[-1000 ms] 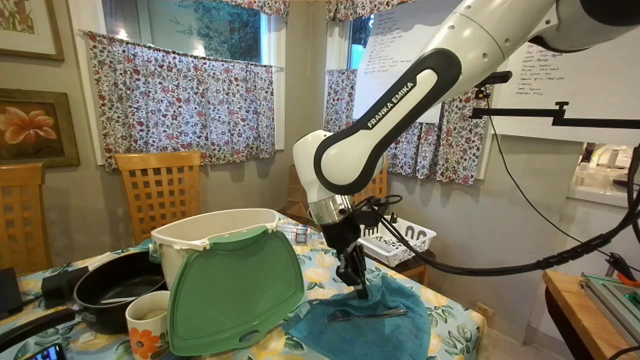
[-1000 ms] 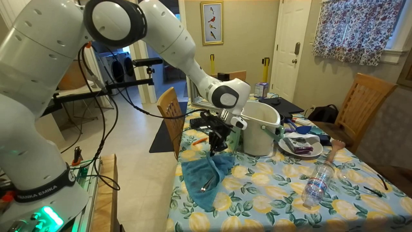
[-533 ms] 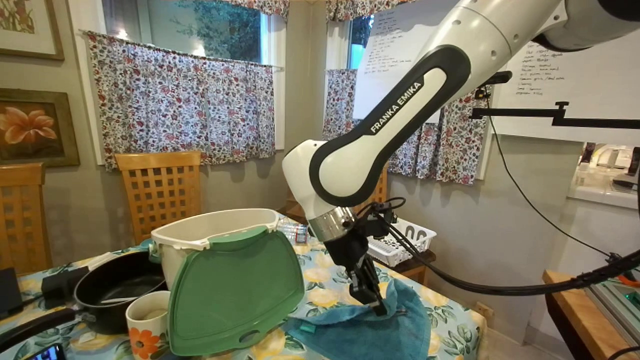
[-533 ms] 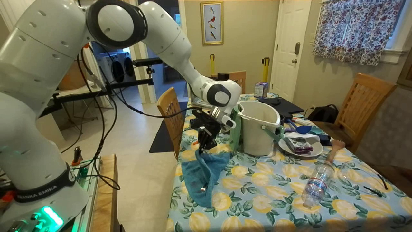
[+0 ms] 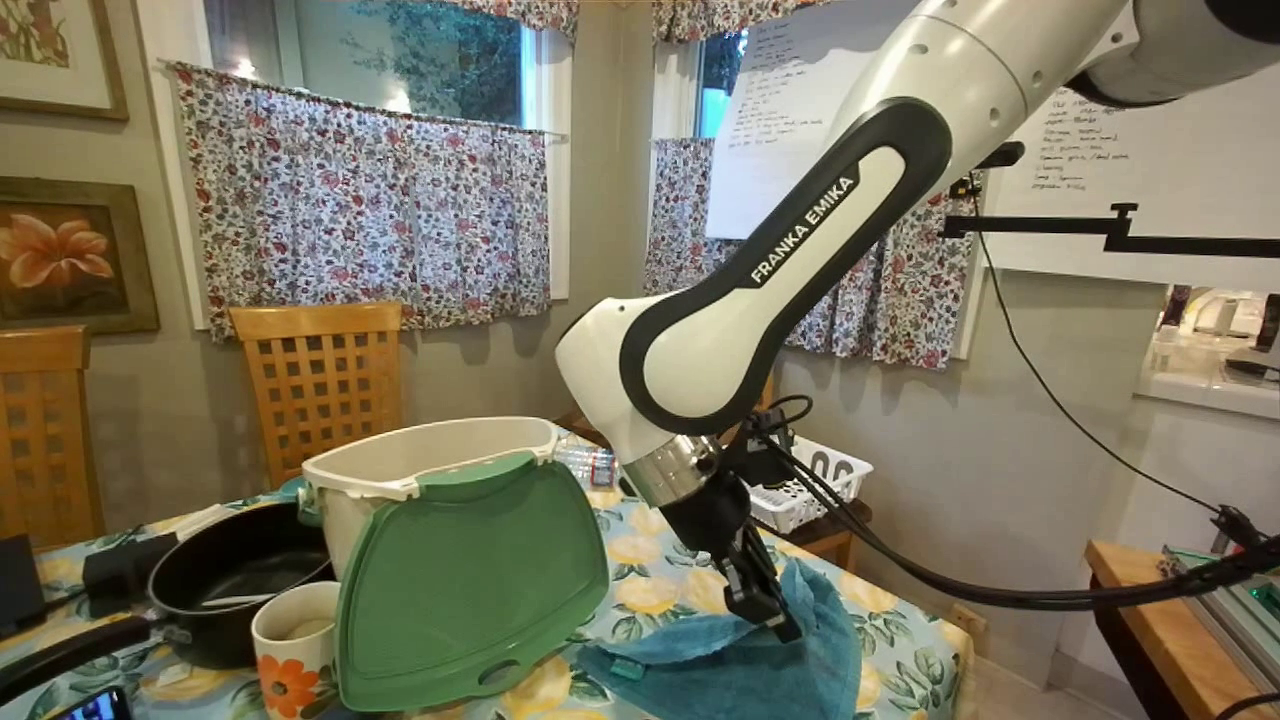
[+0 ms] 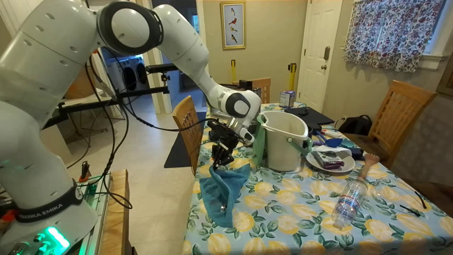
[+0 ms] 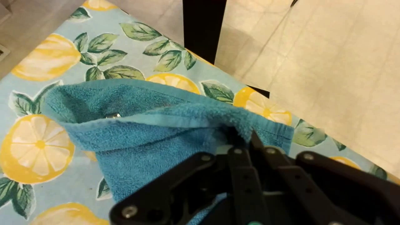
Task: Put the silver spoon on the blue towel then fold the towel twice.
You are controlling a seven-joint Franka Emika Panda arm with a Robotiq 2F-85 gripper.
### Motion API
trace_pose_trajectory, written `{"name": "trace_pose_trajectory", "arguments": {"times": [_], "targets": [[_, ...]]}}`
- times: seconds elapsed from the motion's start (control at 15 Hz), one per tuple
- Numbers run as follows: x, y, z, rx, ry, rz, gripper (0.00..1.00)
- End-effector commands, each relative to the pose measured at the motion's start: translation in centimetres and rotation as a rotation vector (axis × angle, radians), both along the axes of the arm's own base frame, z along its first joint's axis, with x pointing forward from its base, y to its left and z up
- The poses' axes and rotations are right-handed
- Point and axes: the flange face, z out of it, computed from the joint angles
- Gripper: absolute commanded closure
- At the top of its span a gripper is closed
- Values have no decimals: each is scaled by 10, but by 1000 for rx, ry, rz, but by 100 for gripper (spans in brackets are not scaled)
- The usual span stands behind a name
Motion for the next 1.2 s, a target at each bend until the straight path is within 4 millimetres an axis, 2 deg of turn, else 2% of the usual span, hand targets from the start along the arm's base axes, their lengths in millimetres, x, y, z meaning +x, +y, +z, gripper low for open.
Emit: {"name": "trace_pose_trajectory", "arguments": {"times": [0.0, 0.6, 0.67, 0.8, 1.13], "targets": [[-1, 8, -6, -7, 1, 67, 99], [-3, 25, -14, 14, -81, 136, 99], [-2, 27, -14, 13, -103, 151, 69], [-1, 31, -15, 24, -150, 174, 62], [1, 35, -16, 53, -216, 178, 27]]}}
